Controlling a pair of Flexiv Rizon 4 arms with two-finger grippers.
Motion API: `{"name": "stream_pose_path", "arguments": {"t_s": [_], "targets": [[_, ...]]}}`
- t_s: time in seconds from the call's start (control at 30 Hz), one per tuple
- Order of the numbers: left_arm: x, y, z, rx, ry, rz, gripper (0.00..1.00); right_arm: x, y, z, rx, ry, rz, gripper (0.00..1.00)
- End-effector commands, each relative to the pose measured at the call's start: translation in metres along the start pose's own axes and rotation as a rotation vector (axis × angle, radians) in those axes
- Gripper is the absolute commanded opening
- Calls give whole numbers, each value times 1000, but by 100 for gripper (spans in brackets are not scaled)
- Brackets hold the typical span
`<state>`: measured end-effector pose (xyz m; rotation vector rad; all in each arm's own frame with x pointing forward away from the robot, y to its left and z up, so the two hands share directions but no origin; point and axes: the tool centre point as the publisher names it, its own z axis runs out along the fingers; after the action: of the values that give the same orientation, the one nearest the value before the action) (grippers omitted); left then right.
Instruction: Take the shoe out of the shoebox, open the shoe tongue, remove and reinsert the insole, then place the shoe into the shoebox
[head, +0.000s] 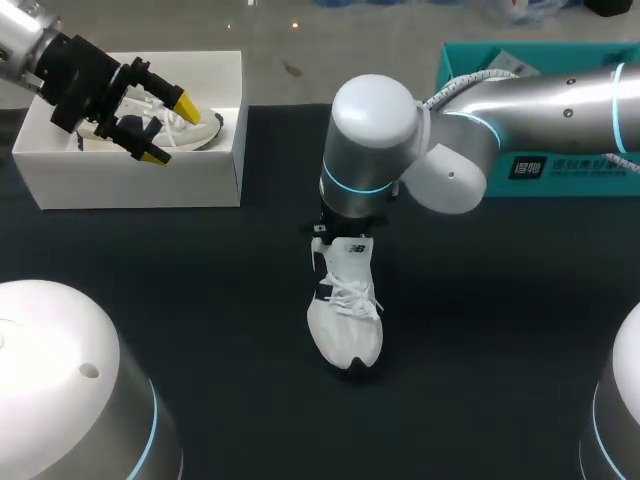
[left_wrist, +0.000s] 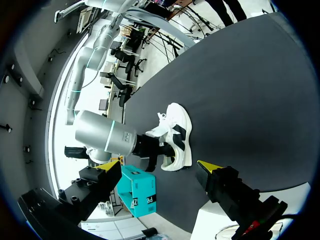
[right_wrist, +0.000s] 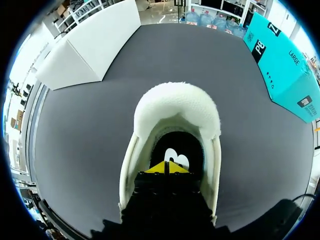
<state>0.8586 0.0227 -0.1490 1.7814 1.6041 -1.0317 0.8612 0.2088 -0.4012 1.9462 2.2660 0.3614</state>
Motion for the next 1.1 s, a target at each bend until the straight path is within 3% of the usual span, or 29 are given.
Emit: {"name": "stream_pose_path", "arguments": {"t_s": [0.03, 0.23, 0.43, 0.77, 0.87, 1.1], "targets": [[-1, 0, 0, 1, 5, 0, 100, -9, 0, -29, 14, -38, -7, 0], [-1, 0, 0, 1, 5, 0, 100, -12, -9, -35, 140, -65, -28, 0], [-1, 0, 0, 1, 5, 0, 100, -13, -23, -8, 274, -63, -5, 0], [-1, 0, 0, 1, 5, 0, 100, -8, -30, 12, 324, -35, 20, 0], [-1, 0, 0, 1, 5, 0, 100, -5, -29, 4, 350, -58, 10, 0], [-1, 0, 0, 1, 5, 0, 100, -11, -17, -48, 455, -128, -38, 0]]}}
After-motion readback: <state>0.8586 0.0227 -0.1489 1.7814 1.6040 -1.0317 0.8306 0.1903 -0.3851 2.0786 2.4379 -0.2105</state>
